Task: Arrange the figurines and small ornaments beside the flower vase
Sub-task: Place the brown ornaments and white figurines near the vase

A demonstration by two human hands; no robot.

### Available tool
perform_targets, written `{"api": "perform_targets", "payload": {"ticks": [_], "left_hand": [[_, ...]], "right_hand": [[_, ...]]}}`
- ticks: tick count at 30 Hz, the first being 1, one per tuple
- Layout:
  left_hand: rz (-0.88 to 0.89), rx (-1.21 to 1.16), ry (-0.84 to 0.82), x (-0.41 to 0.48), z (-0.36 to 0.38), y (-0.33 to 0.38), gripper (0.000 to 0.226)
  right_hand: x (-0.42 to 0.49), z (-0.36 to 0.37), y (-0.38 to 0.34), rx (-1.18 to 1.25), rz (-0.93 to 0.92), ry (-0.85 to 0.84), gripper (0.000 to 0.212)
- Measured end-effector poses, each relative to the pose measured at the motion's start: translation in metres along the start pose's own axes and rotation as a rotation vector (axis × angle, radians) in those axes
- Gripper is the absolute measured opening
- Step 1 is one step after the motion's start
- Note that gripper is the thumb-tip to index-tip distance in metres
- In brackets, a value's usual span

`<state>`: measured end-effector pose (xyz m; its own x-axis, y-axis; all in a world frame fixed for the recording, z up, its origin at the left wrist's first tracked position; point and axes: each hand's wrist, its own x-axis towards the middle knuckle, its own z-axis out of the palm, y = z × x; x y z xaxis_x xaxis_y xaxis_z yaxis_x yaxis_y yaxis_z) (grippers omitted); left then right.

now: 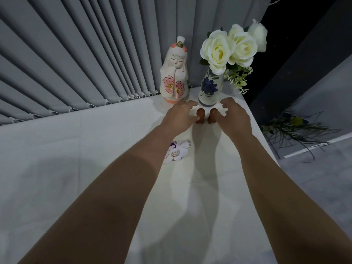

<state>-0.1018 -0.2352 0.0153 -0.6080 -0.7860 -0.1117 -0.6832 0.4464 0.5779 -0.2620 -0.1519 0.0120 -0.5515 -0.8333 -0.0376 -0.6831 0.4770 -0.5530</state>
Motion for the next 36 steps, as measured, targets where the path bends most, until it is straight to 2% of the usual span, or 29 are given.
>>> {"api": "perform_targets", "payload": {"ticks": [4,7,10,13,16,18,20,23,27,29,33,36], "left_hand": [[-0.042,-0.023,0.051,-0.026,-0.012,-0.021,0.040],[-0.093,-0.057,0.083,-0.051,-0.021,-0.041,0.037],[-0.121,-0.081,0.079,-0.076,-0.034,-0.063,0.034],[-0.141,-0.097,0.045,-0.097,-0.044,-0.088,0.034],[-0.189,-0.166,-0.018,-0.118,-0.053,-0.109,0.041],[-0.218,-0.210,-0.082,-0.132,-0.058,-0.119,0.049],[-0.205,-0.181,-0.153,-0.144,-0.060,-0.127,0.057],[-0.150,-0.062,-0.203,-0.156,-0.057,-0.137,0.059],[-0.091,0.004,-0.140,-0.162,-0.053,-0.142,0.035],[-0.083,0.030,-0.144,-0.161,-0.053,-0.142,0.027],[-0.063,0.080,-0.217,-0.155,-0.056,-0.140,0.031],[-0.042,0.120,-0.213,-0.144,-0.059,-0.142,0.027]], "right_hand": [[-0.021,0.001,-0.013,0.020,-0.089,0.132,0.035],[-0.039,0.008,-0.030,0.070,-0.183,0.125,0.029],[-0.060,0.020,-0.045,0.036,-0.284,-0.012,0.033],[-0.080,0.028,-0.059,-0.060,-0.257,-0.190,0.049],[-0.098,0.038,-0.072,-0.131,-0.247,-0.379,0.060],[-0.105,0.047,-0.076,-0.185,-0.274,-0.420,0.066],[-0.110,0.055,-0.077,-0.236,-0.287,-0.416,0.069],[-0.113,0.063,-0.076,-0.321,-0.293,-0.336,0.063],[-0.114,0.069,-0.073,-0.424,-0.312,-0.208,0.050],[-0.114,0.072,-0.071,-0.417,-0.315,-0.205,0.047],[-0.114,0.079,-0.068,-0.362,-0.309,-0.253,0.047],[-0.110,0.080,-0.068,-0.316,-0.268,-0.289,0.047]]}}
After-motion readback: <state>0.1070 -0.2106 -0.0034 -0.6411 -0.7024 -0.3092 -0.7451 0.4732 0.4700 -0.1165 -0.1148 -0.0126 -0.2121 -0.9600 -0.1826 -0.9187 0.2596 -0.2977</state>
